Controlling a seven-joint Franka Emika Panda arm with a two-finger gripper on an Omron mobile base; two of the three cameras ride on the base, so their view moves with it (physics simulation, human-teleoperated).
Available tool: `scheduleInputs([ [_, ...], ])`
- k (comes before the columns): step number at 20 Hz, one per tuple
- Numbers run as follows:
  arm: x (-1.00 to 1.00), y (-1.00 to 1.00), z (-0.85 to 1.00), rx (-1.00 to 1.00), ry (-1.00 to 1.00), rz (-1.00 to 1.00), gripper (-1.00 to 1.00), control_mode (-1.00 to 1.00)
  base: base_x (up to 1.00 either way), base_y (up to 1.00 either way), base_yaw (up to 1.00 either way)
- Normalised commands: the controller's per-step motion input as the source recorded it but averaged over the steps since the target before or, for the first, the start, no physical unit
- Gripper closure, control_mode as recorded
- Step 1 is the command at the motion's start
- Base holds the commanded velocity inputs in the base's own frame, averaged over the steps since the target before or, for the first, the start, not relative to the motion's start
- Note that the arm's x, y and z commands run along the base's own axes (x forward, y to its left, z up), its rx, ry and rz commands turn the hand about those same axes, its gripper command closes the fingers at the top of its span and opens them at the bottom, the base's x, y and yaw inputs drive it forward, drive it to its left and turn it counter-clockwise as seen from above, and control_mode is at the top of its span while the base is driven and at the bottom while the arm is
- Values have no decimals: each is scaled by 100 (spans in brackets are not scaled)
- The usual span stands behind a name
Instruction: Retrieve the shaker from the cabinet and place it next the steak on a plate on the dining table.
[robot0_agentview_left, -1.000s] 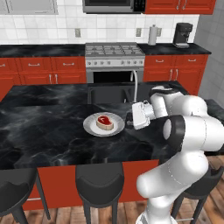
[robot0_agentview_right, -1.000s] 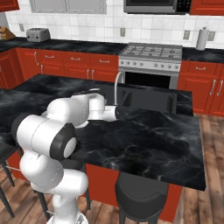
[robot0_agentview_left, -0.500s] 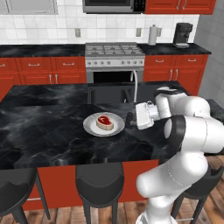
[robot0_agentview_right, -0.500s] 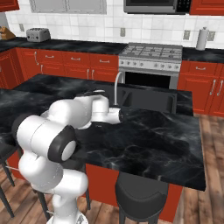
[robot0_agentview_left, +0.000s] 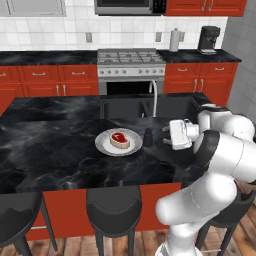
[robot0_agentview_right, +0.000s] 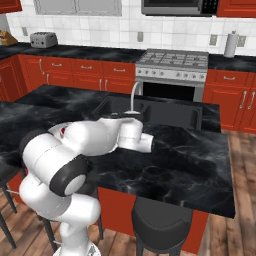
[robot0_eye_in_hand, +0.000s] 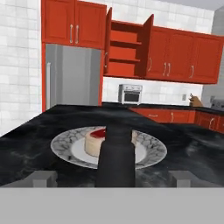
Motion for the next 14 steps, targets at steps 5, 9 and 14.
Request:
scheduleInputs([
  [5,-46,-11,77,6,-7,0,-100,-100,0,0,0],
  [9,-46,0,94,2,-11,0,-100,-100,0,0,0],
  [14,-68,0,99,0,-12,0,-100,-100,0,0,0],
])
